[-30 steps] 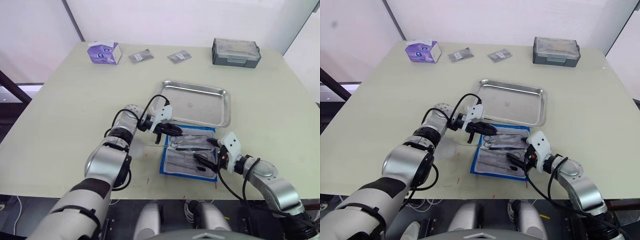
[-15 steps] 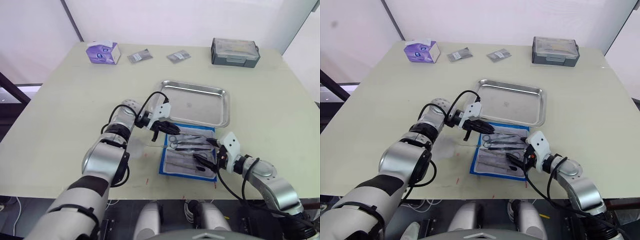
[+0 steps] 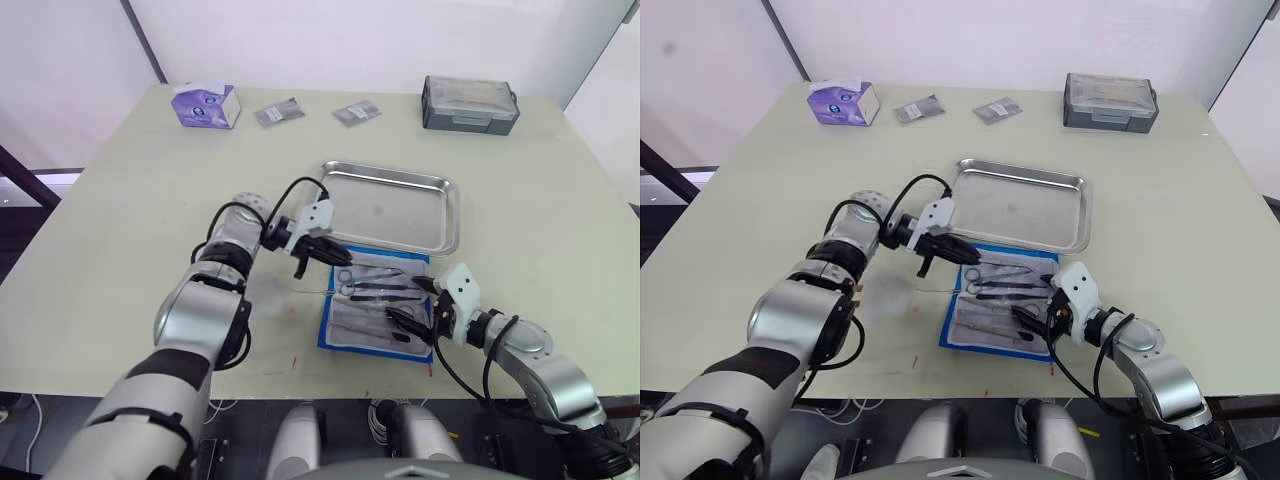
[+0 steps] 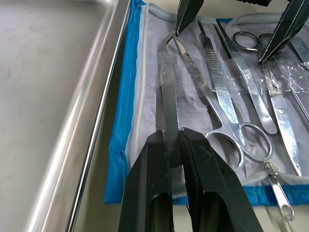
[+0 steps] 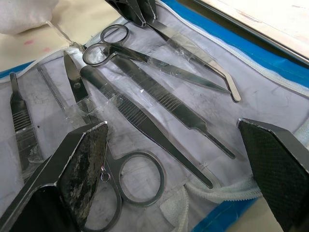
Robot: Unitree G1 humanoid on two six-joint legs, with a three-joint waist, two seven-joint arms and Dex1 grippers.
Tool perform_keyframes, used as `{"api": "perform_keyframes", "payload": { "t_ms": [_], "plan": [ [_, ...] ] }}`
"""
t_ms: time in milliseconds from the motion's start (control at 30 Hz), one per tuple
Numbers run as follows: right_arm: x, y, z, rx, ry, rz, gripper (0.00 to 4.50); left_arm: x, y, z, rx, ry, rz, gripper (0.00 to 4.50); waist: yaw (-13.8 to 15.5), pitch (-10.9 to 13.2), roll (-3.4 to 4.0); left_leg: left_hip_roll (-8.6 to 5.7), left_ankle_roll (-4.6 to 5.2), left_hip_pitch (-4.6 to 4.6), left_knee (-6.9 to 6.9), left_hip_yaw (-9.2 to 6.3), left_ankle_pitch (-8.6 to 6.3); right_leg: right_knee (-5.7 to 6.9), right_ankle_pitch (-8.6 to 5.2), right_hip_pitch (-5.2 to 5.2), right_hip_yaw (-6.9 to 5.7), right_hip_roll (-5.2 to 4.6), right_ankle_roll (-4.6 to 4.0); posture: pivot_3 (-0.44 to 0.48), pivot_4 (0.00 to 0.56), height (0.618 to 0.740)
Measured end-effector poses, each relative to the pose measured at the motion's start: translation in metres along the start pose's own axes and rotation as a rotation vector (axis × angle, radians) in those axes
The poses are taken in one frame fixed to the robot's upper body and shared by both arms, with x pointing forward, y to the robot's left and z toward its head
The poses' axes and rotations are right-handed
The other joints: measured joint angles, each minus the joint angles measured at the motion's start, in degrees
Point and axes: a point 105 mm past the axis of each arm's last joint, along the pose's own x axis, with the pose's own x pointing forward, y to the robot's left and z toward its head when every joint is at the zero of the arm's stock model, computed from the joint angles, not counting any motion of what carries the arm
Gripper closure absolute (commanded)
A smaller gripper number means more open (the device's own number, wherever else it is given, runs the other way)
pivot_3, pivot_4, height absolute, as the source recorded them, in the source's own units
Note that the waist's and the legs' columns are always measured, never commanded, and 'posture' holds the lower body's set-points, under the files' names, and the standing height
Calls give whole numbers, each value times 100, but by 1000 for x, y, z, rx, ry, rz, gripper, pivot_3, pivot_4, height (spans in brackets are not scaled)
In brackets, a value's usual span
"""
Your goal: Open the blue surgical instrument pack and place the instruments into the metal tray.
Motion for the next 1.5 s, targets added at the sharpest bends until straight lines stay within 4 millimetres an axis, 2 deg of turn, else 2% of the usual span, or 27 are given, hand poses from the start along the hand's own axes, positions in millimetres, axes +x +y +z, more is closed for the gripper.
{"api": "perform_keyframes", "payload": {
  "t_ms": [200, 600, 1000, 1200, 1500],
  "plan": [
    [0, 0, 0, -1, 1, -1, 0, -13, 2, -2, -18, 17, 20, 4425, 3, 0, 0, 0, 0, 0, 0, 0, 0, 0, 0, 0, 0, 0, 0, 0, 150, 738],
    [0, 0, 0, -1, -1, 0, 0, -17, 2, 4, 0, 33, 9, 4425, 0, 1, 0, 1, 0, -1, 0, 0, 0, 0, 0, -1, 1, 0, 0, 0, 150, 738],
    [0, 0, 0, -3, -2, 3, 0, -43, 2, 6, 21, 72, 39, 4425, -1, 2, 2, 1, 0, -1, 0, 0, 0, 1, 0, -3, 2, 0, -1, 0, 150, 738],
    [0, 1, 0, -4, -1, 8, 0, -56, -4, 1, -4, 68, 55, 4425, -4, 3, 3, 3, 0, -1, 0, 1, 0, 1, -1, -4, 2, 0, -1, 0, 150, 738],
    [1, 1, 0, -6, 0, 12, 0, -59, -14, 3, -33, 20, 49, 4425, -4, 3, 3, 4, 0, 0, 0, 1, 0, 2, -1, -4, 3, 0, -1, 0, 150, 738]
  ]
}}
